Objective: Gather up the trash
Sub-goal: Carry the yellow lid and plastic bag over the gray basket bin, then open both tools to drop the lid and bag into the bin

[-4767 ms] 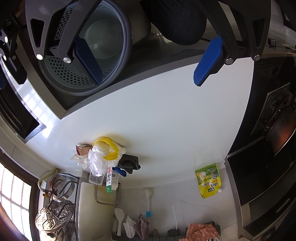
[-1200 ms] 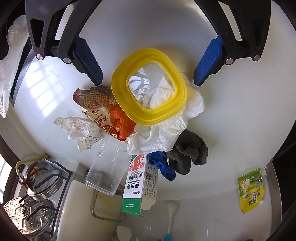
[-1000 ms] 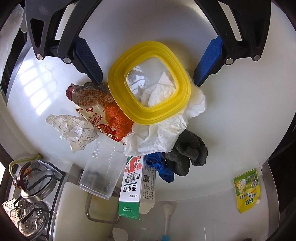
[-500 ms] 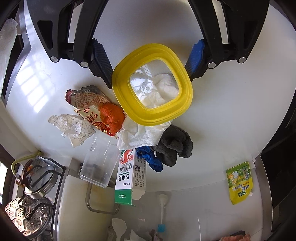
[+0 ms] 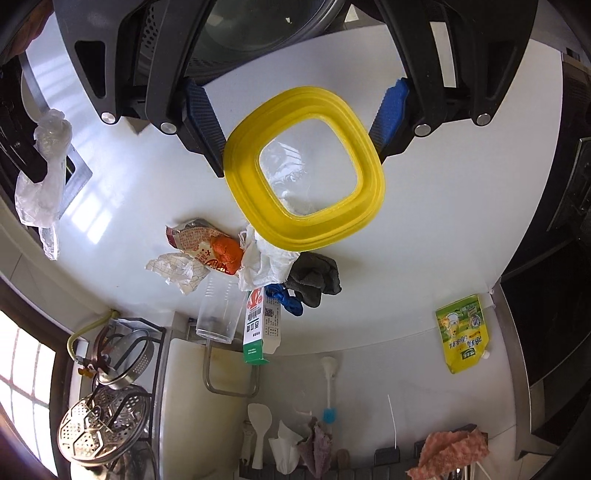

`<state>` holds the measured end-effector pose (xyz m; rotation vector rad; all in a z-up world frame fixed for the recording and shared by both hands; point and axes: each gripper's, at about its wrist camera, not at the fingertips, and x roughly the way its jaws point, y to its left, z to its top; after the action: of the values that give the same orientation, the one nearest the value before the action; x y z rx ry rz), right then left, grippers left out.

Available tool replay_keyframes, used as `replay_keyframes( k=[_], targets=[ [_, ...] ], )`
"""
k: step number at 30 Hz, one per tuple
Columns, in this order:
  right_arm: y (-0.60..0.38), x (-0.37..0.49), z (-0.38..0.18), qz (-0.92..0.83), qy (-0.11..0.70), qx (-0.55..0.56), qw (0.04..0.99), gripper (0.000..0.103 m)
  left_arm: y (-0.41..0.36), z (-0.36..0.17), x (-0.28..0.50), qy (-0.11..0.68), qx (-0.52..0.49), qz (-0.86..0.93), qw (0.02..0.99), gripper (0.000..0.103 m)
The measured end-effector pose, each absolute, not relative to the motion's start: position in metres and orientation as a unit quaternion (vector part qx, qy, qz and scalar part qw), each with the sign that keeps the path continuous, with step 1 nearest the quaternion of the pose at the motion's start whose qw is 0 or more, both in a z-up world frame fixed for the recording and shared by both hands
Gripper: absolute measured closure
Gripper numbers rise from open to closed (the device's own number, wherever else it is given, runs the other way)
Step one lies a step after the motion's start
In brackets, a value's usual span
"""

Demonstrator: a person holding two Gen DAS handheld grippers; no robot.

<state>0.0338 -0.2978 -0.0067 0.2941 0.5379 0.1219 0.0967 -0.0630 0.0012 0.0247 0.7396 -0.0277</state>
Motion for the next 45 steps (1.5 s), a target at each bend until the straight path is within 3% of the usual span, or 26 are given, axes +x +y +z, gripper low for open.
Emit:
replay_keyframes(
  k=[19, 45],
  targets=[
    [-0.23, -0.09, -0.039, 0.056, 0.331, 0.095, 0.937, 0.082, -0.026, -0.037, -0.016, 0.371, 0.04, -0.086, 0.924, 0.032],
    [-0.205, -0.106, -0.101, 0.068, 0.408, 0.099, 0.905, 0.082, -0.041, -0.089, -0.037, 0.433, 0.053, -0.155, 0.886, 0.032]
  ],
)
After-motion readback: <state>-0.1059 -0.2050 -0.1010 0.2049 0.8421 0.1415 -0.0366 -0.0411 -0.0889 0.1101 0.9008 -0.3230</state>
